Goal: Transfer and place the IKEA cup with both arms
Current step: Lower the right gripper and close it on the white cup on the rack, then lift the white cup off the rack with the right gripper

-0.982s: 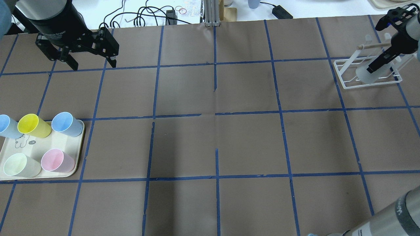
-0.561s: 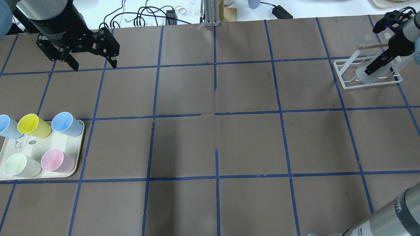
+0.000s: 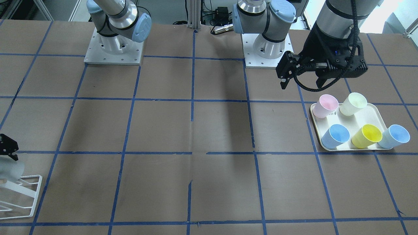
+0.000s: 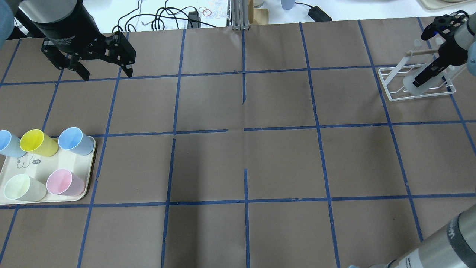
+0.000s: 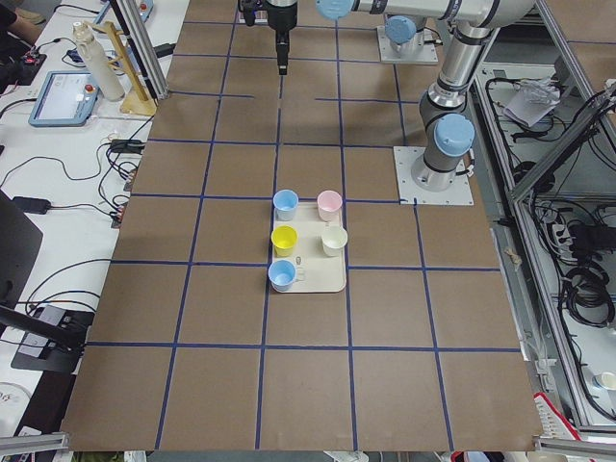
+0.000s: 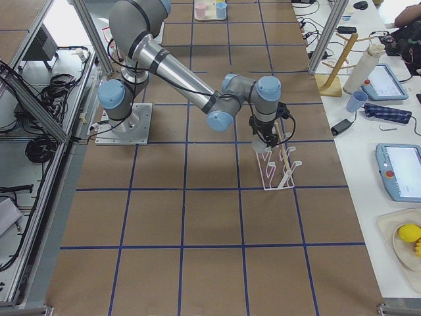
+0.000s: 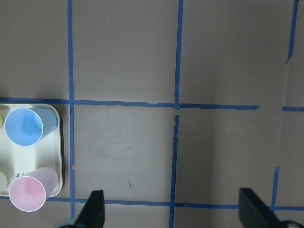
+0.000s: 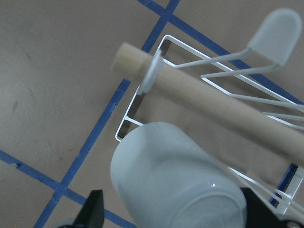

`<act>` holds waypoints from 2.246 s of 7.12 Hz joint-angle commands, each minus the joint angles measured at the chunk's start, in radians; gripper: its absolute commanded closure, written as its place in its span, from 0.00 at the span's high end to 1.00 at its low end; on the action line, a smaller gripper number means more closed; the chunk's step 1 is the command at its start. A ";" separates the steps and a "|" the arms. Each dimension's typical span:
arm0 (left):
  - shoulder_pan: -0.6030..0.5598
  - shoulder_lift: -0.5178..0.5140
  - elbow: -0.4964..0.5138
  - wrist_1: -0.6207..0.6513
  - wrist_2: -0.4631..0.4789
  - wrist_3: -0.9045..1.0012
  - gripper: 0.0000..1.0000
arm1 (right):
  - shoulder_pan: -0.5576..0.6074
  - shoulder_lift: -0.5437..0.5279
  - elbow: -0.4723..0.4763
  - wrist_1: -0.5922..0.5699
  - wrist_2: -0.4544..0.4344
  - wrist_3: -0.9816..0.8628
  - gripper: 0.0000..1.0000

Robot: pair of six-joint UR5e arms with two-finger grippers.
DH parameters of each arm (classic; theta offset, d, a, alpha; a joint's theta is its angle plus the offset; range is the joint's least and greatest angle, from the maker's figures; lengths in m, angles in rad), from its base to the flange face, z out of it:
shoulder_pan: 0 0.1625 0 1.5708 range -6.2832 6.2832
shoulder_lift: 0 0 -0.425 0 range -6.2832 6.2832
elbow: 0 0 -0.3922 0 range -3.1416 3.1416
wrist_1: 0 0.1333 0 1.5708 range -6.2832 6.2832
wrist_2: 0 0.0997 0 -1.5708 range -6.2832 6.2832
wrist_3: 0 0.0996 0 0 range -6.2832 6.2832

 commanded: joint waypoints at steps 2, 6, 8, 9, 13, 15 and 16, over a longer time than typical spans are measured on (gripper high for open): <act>0.000 0.000 0.000 -0.001 0.000 0.001 1.00 | 0.000 -0.001 -0.001 0.002 -0.007 0.000 0.75; 0.000 0.002 0.000 -0.001 0.000 0.001 1.00 | 0.000 -0.011 -0.001 0.010 -0.010 0.001 0.33; 0.000 0.002 0.001 0.000 0.000 0.001 1.00 | 0.002 -0.014 -0.039 0.043 -0.022 0.001 0.24; 0.000 0.002 0.001 0.000 0.000 0.001 1.00 | 0.003 -0.014 -0.071 0.088 -0.034 0.001 0.23; 0.000 0.002 0.001 0.000 0.000 0.001 1.00 | 0.003 -0.085 -0.108 0.209 -0.088 0.006 0.23; 0.000 0.002 0.001 0.000 0.002 0.003 1.00 | 0.003 -0.143 -0.106 0.232 -0.091 0.007 0.24; 0.000 0.004 0.001 0.000 0.000 0.001 1.00 | 0.003 -0.174 -0.106 0.247 -0.091 0.009 0.24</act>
